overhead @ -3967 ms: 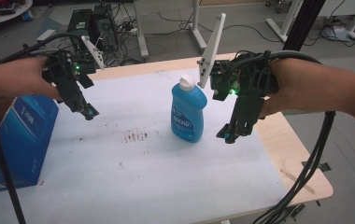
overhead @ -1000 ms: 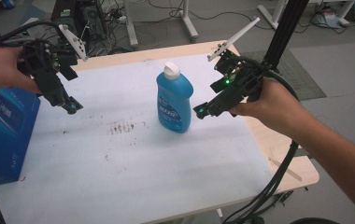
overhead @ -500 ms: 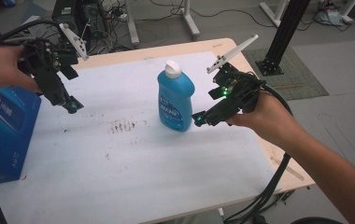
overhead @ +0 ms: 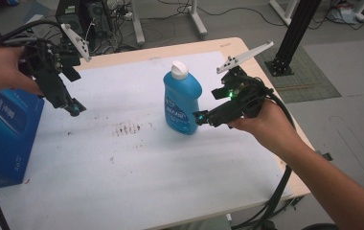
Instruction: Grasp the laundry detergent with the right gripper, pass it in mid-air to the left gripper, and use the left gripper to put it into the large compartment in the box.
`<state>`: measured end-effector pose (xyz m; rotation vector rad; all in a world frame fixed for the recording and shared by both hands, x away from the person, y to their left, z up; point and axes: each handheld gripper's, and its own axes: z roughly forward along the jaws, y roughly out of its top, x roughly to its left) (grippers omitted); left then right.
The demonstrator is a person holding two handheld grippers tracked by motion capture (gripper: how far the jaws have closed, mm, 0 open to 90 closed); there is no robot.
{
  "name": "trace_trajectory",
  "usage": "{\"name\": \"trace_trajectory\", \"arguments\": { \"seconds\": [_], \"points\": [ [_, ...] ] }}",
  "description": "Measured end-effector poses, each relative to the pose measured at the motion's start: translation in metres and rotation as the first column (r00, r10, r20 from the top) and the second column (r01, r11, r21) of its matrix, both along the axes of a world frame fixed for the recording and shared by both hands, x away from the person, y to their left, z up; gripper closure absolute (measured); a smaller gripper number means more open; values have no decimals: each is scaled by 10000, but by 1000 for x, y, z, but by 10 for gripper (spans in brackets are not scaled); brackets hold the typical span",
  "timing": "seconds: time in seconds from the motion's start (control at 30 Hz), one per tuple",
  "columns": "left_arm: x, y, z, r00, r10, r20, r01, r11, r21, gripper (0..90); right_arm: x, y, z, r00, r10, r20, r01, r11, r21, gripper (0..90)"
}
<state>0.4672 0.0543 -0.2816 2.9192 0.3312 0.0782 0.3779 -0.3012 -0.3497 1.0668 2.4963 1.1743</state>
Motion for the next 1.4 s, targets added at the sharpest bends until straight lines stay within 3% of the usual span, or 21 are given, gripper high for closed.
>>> {"name": "trace_trajectory", "arguments": {
  "seconds": [1.4],
  "points": [
    [3, 2, -4, 10000, 39, -88, -39, 10000, 30, 17, 27, 27, -35, 9978, 131, 657, -209, 9925, 1206, 105]
  ]
}}
